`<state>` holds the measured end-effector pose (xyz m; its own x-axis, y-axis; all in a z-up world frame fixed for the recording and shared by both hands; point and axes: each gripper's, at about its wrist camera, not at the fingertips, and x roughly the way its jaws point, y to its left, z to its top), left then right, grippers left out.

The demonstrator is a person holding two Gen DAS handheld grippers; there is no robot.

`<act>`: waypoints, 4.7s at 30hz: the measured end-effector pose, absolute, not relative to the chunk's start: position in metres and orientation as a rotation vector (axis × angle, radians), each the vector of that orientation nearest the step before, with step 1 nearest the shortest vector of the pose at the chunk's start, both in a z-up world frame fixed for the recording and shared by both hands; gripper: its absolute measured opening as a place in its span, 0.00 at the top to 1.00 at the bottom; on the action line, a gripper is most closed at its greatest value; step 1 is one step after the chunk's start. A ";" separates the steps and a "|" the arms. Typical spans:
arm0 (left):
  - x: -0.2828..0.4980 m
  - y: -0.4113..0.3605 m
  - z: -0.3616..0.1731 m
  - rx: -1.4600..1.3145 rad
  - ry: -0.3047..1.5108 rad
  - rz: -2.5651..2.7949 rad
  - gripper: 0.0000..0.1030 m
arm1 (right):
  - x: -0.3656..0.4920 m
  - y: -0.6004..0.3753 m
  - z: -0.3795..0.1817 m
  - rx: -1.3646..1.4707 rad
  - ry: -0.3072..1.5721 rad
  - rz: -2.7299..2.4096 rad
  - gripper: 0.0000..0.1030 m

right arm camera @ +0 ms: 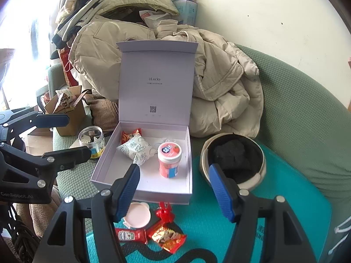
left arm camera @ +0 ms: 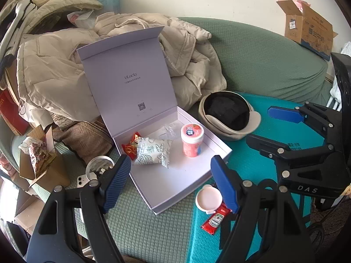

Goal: Organize objects
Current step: 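Withdraw both open grippers from the box toward the remaining snacks, then grasp the pink round lid container with the left gripper while the right grasps the candy packet, then lift the pink lid container with the left gripper while the right lifts the candy packet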

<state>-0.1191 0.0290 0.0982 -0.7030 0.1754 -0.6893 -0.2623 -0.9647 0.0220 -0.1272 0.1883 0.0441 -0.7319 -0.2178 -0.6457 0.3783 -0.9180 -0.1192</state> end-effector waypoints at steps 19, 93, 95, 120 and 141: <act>-0.076 0.052 0.067 -1.112 0.181 2.609 0.27 | -0.083 0.210 0.007 1.061 0.294 -2.619 0.35; -0.158 0.084 -0.091 -1.406 0.132 2.294 0.27 | -0.143 0.228 -0.134 1.328 0.324 -2.435 0.28; -0.157 0.084 -0.090 -1.372 0.128 2.288 0.30 | -0.144 0.226 -0.135 1.312 0.345 -2.442 0.28; -0.124 0.048 -0.085 -1.438 -0.034 2.261 0.44 | -0.118 0.216 -0.132 1.283 0.332 -2.396 0.54; -0.063 0.039 -0.075 -1.457 0.000 2.218 0.44 | -0.057 0.203 -0.135 1.362 0.362 -2.311 0.31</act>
